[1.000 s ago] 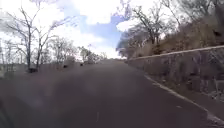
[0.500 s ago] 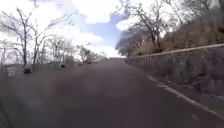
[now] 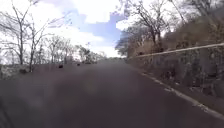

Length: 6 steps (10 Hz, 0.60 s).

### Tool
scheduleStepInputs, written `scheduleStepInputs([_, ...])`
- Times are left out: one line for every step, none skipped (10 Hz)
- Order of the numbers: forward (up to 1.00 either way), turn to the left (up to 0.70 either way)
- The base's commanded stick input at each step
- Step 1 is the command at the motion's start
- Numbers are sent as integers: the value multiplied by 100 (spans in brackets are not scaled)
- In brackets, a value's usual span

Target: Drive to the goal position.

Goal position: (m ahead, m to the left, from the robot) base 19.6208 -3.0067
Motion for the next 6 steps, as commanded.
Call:
scheduleStepInputs([70,0])
scheduleStepInputs([70,0])
scheduleStepInputs([70,0])
scheduleStepInputs([70,0])
scheduleStepInputs([70,0])
scheduleStepInputs([70,0])
